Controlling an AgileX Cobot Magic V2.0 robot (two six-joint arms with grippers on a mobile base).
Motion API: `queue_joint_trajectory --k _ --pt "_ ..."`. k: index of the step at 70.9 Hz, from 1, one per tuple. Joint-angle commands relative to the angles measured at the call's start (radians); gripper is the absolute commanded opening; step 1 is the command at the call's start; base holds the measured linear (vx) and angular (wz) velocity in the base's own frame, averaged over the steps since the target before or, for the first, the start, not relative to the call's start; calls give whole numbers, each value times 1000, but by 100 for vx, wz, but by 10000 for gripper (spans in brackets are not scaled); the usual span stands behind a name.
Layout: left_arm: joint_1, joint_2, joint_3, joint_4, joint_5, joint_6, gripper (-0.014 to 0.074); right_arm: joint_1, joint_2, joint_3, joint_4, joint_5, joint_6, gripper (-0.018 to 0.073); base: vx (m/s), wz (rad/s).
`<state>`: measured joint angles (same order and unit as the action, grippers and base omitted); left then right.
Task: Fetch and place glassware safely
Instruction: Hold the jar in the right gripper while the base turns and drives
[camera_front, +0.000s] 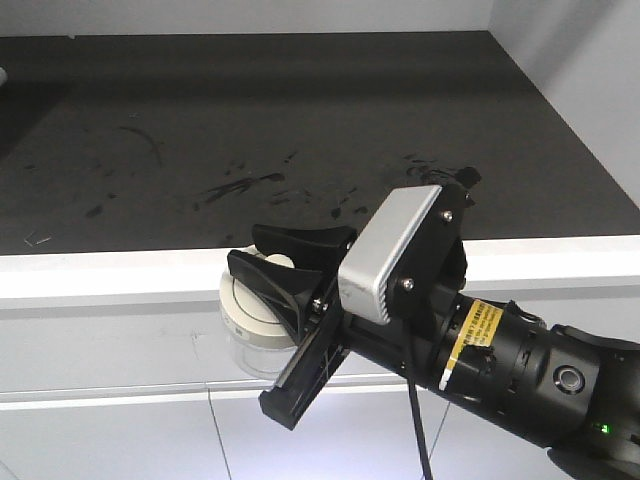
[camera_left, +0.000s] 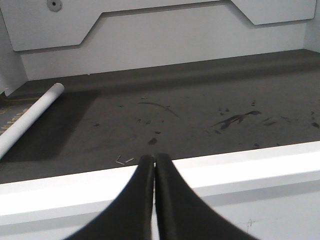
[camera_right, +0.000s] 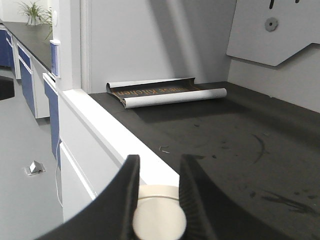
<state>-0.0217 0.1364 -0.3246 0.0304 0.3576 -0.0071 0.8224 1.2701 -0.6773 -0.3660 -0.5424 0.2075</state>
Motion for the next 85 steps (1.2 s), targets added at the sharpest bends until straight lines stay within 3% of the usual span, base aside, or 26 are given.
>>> queue_joint_trajectory --k 1,39,85 --pt "-5 9 -25 -6 -76 -7 -7 -1 -32 -32 14 -98 -8 -3 0 0" --pt "-5 9 -25 -6 -75 -7 -7 -1 -32 -32 14 -98 -8 -3 -4 18" --pt "-5 9 -25 -6 -75 -7 -7 -1 -32 -32 14 -98 -8 -3 -15 66"
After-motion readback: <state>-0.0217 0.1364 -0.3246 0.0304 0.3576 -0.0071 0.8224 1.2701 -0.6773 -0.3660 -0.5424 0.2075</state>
